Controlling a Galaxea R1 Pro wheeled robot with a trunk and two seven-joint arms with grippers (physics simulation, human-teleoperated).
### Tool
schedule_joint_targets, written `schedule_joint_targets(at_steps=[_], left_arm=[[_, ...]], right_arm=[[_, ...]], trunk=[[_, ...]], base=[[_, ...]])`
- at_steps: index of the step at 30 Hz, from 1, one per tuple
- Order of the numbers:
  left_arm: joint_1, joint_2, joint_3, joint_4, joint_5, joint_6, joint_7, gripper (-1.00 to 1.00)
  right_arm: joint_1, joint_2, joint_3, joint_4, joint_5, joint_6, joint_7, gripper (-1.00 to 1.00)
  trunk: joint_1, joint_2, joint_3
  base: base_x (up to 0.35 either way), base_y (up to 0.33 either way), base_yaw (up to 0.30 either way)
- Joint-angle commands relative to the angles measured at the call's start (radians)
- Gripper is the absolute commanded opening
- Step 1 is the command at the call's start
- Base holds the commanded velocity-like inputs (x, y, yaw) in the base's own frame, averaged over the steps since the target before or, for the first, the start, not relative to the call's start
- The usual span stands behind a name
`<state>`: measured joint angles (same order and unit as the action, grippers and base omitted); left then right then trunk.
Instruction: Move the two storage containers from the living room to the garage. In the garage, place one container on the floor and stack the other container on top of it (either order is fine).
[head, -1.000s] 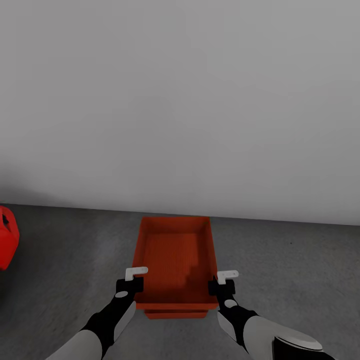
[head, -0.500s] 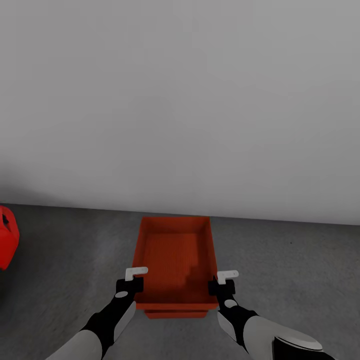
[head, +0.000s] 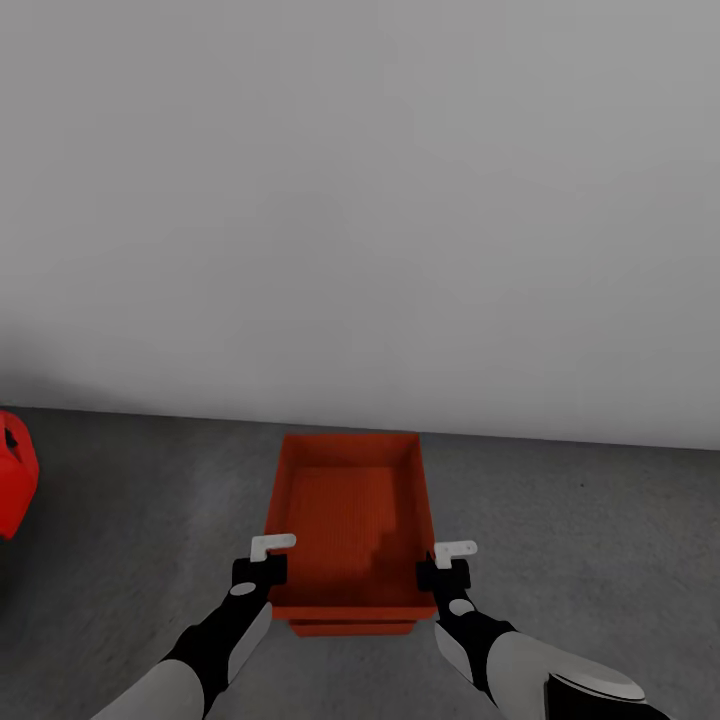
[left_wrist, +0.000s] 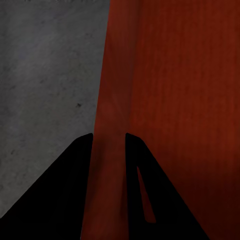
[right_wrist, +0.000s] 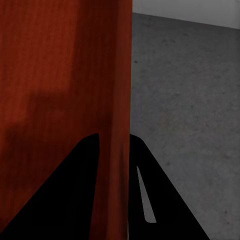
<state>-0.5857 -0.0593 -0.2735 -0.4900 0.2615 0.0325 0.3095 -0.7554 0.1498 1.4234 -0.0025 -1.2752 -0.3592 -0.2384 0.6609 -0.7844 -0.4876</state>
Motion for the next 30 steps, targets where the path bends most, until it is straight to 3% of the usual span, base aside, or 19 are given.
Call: schedule_joint_targets(at_steps=[1, 12, 30], left_arm=[[-0.001, 0.002, 0.053, -0.001, 0.03, 0.004, 0.011, -1.0], [-0.001, -0.002, 0.054, -0.002, 0.031, 0.005, 0.048, -1.0], [0.0, -0.003, 0.051, -0.001, 0.031, 0.004, 0.052, -1.0]], right_arm=[[-0.001, -0.001, -0.027, -0.002, 0.01, -0.023, -0.004, -1.0], [-0.001, -0.001, -0.027, -0.003, 0.011, -0.023, -0.005, -1.0], [-0.001, -0.001, -0.027, -0.003, 0.011, -0.021, -0.005, -1.0]], trunk=[[0.0, -0.001, -0.001], [0.0, -0.001, -0.001], [0.069, -0.127, -0.057]], base=[[0.0, 0.0, 0.0], [0.0, 0.0, 0.0], [0.0, 0.0, 0.0]])
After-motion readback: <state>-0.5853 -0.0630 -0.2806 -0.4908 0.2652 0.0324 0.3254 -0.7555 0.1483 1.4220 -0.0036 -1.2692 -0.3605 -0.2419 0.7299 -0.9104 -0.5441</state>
